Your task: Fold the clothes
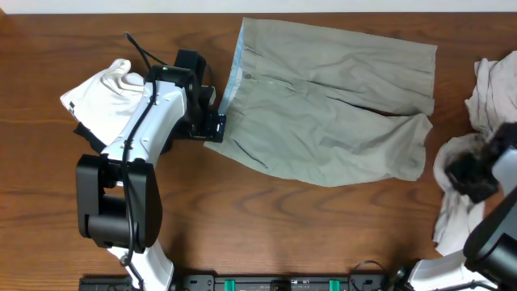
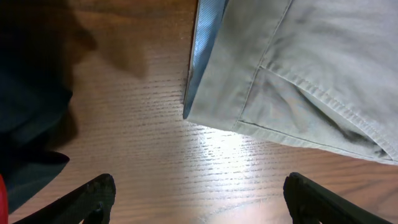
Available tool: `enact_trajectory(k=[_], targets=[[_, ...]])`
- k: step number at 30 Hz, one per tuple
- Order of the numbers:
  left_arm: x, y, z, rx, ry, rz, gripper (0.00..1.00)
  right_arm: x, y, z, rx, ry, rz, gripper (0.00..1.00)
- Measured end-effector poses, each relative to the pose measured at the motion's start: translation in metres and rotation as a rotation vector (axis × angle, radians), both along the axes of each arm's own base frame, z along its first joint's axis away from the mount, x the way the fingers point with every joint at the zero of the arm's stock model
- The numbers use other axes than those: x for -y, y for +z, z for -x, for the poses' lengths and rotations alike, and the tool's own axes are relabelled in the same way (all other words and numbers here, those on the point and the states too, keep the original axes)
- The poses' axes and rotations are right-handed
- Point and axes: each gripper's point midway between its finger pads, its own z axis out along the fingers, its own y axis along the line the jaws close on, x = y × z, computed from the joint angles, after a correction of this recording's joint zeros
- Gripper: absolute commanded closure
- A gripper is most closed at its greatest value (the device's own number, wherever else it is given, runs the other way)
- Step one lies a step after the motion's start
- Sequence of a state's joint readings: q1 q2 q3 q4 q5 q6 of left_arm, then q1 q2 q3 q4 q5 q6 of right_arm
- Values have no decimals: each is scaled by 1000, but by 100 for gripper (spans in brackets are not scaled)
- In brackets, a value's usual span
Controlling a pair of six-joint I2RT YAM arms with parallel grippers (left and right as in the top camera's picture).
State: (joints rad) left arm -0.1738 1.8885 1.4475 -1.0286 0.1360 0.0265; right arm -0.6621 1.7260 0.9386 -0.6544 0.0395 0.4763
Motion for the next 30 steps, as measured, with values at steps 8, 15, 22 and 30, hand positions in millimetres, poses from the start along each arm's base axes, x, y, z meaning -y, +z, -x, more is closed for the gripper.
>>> enact_trajectory(k=[8,15,22,30], targets=[[0,0,3,-11,0,-2,12,26,9,24,135,-190,-127,82],[0,0,2,-9,0,-2,12,-32,39,-12,269,57,-280,55],[0,0,2,-7,0,-1,12,-103,26,-48,262,381,-272,30],[1,0,2,-8,0,6,12,-110,6,-54,275,452,-178,44]])
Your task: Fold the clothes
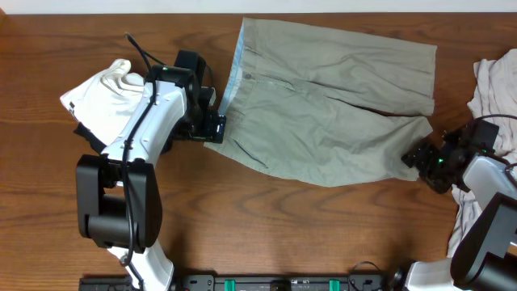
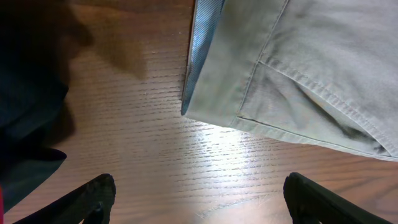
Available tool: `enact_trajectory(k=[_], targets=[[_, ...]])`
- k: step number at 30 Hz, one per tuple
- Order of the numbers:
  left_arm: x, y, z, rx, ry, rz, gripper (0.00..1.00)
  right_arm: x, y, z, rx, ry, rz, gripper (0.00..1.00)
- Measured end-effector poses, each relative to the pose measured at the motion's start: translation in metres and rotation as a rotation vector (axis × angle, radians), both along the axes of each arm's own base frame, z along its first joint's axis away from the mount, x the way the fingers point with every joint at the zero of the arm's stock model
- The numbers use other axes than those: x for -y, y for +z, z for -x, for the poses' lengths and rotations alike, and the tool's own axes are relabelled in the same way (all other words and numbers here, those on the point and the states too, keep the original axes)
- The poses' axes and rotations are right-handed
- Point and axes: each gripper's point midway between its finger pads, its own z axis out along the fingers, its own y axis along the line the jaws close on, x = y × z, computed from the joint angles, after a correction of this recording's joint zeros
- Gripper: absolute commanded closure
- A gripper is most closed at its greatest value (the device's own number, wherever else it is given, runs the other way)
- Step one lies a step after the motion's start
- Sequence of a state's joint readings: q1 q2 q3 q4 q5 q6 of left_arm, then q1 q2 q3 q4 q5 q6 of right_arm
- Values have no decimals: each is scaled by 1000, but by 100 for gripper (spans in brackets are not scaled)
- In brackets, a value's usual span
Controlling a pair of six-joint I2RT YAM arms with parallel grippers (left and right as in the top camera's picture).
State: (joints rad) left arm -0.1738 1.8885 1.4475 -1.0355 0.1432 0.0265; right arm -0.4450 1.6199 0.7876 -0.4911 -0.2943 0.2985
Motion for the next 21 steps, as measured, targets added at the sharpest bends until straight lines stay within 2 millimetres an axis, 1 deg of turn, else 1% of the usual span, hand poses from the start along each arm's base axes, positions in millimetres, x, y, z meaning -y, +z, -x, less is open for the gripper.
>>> enact_trajectory(k=[2,5,7,9,11,14,16,17,18,20,21], targets=[[0,0,0,0,0,0,12,-1,-1,2,-6,0,-5,57],[0,0,0,-1,0,1,12,-10,-4,12,-39,9,-46,71],[0,0,0,-1,0,1,12,-17,-5,19,-65,18,-78,78],[0,0,0,-1,0,1,12,-23,-4,28,-98,20,-111,82],[0,0,0,-1,0,1,12,-25,3,37,-126,16,-136,85],[1,0,0,-1,0,4,12,-18,24,39,-125,4,-122,86],[1,0,0,1,0,5,12,-6,46,36,-108,-11,-84,85],[1,0,-1,3,0,6,12,1,59,33,-91,-19,-56,84],[1,0,-2,6,0,8,12,6,71,31,-79,-24,-31,80],[2,0,-4,14,0,10,12,11,88,28,-60,-22,2,79],[2,0,-4,18,0,10,12,13,94,27,-52,-21,12,75]])
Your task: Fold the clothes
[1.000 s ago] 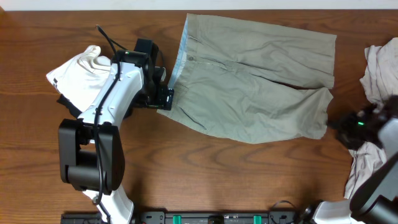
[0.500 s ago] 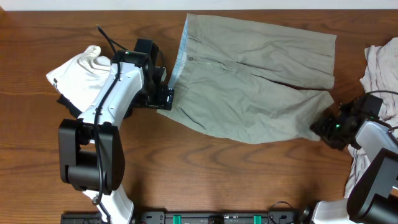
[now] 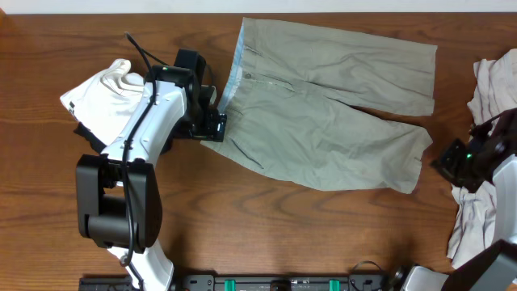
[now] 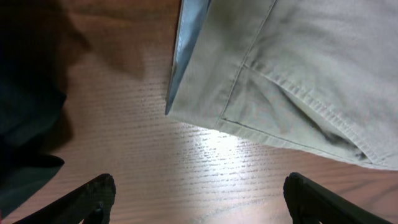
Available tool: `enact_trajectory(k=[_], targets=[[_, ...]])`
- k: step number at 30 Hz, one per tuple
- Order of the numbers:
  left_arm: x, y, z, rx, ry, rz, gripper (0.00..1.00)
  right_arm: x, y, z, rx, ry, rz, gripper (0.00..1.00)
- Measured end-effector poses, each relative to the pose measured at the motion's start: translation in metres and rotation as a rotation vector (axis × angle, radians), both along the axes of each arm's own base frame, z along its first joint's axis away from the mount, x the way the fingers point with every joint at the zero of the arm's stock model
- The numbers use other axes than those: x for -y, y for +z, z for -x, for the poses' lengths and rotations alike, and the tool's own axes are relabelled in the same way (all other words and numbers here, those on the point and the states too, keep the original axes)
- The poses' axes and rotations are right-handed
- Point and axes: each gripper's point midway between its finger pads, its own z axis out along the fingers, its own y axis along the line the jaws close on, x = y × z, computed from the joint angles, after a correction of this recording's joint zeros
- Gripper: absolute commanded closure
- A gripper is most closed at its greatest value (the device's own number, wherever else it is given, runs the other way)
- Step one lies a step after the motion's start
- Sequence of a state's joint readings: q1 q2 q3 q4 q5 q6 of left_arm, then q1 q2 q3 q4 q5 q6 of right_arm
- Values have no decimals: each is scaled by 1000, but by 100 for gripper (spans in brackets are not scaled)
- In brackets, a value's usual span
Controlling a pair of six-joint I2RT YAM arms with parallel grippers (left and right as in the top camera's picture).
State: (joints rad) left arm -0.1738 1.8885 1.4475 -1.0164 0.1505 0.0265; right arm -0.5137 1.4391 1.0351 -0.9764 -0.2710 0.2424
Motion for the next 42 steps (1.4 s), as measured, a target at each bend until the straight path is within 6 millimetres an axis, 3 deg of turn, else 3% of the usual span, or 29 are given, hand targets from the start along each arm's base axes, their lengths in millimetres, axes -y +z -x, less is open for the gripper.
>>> enact_trajectory(k=[3,6,9,17,21,29,37,42], targets=[[0,0,-1,4,0,1,12,-1,3,6,-24,5,4,57],[0,0,-1,3,0,1,12,-5,-1,17,-74,17,-10,49],[0,0,-1,4,0,1,12,-7,-11,21,-84,27,-9,48],[0,0,-2,7,0,1,12,-18,-70,42,-105,30,-15,49],[0,0,-2,6,0,1,12,-20,-87,45,-84,27,-6,49],[0,0,-2,7,0,1,12,-25,-98,28,43,15,-23,59],[0,0,-1,2,0,2,12,-42,-98,32,49,14,-119,62],[7,1,6,-29,-1,40,12,-49,-101,39,26,20,-147,84]])
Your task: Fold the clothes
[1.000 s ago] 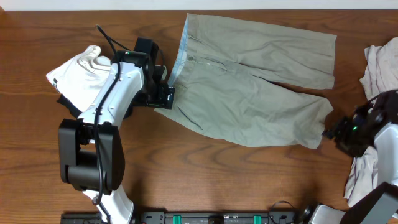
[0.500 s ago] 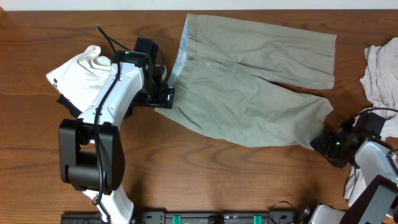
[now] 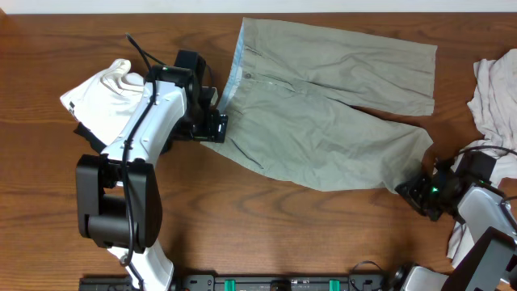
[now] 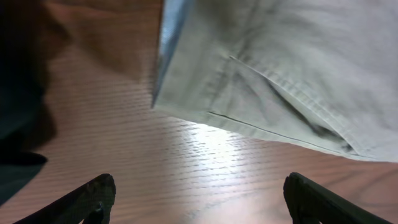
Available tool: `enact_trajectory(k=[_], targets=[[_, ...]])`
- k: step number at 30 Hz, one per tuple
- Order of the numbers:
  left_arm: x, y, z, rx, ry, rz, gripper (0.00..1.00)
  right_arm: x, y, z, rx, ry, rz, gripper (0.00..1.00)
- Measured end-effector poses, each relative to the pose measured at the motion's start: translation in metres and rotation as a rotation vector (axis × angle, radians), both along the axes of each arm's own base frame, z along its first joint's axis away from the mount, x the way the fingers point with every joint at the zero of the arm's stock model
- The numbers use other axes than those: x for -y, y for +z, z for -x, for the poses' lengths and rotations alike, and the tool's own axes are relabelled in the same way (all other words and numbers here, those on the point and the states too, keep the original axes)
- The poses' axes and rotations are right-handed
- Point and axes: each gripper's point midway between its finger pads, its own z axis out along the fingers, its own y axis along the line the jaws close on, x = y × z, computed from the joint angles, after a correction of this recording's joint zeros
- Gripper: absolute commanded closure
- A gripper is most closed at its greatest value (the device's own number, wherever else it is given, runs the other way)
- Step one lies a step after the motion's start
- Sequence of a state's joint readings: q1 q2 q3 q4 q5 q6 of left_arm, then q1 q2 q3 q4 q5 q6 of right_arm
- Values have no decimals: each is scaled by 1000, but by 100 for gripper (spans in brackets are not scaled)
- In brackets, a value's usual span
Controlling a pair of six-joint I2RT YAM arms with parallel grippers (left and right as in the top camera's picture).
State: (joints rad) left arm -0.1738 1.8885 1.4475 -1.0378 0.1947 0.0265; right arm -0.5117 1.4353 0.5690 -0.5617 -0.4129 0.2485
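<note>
Khaki shorts (image 3: 331,105) lie spread flat across the far middle of the table, waistband with pale blue lining to the left, both legs pointing right. My left gripper (image 3: 216,127) hovers at the waistband's near-left corner. In the left wrist view that corner of the shorts (image 4: 186,109) lies ahead, and the left gripper (image 4: 199,185) is open over bare wood, holding nothing. My right gripper (image 3: 416,194) sits just below the near leg's hem corner (image 3: 408,182). Whether it touches the cloth, or how its jaws stand, does not show.
A white garment (image 3: 101,97) on a dark cloth lies bunched at the left, beside the left arm. More pale clothes are heaped at the right edge (image 3: 494,89) and near the right arm (image 3: 462,230). The wooden table (image 3: 283,234) shows in front.
My right gripper was to the right of the near leg's hem; now it is lower and further left, at the hem's near corner. The left gripper has shifted slightly by the waistband corner.
At first my right gripper was by the clothes heap at the right, and the near leg lay bunched. Then it was at that leg's hem. After that the leg lay longer and flatter with the gripper off to its right. The left gripper stayed open by the waistband throughout.
</note>
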Motion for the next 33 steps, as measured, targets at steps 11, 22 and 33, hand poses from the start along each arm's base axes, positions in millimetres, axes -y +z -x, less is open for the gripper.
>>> enact_trajectory(k=[11,22,33], targets=[[19,1,9,-25,-34,43,12,3,8,-5,9,-5,7,99],[52,-11,17,9,-189,42,12,19,100,-15,12,9,74,99],[42,-65,43,-17,-188,31,12,31,97,2,-79,-3,155,84]])
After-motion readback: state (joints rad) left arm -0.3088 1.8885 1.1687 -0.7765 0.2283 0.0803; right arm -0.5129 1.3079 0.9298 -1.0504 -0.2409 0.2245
